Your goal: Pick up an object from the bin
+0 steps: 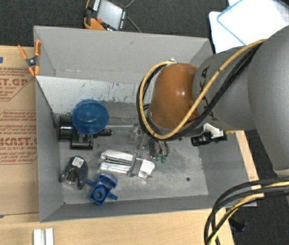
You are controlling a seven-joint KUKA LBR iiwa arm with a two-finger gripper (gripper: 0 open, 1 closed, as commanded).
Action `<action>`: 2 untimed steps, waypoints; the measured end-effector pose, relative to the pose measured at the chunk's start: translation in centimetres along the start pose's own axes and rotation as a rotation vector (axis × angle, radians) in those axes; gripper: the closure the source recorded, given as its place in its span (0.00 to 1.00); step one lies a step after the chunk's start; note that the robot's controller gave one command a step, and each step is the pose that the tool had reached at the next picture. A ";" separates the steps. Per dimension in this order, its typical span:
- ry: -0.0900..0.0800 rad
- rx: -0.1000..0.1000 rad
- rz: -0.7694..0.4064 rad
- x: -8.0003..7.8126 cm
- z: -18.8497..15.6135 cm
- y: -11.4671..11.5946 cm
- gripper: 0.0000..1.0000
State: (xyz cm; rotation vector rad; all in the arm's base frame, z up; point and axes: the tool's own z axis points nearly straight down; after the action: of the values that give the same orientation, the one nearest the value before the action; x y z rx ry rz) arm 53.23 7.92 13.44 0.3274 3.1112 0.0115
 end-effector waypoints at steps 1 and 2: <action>0.016 0.005 -0.105 -1.1 6.0 -0.6 0.00; 0.000 0.000 0.071 2.2 6.4 1.1 0.00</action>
Offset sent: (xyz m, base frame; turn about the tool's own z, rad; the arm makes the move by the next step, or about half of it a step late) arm -0.0188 0.0149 -0.0644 0.0715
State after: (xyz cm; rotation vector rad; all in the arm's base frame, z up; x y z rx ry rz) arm 51.37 9.48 7.01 0.4377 3.0974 0.0120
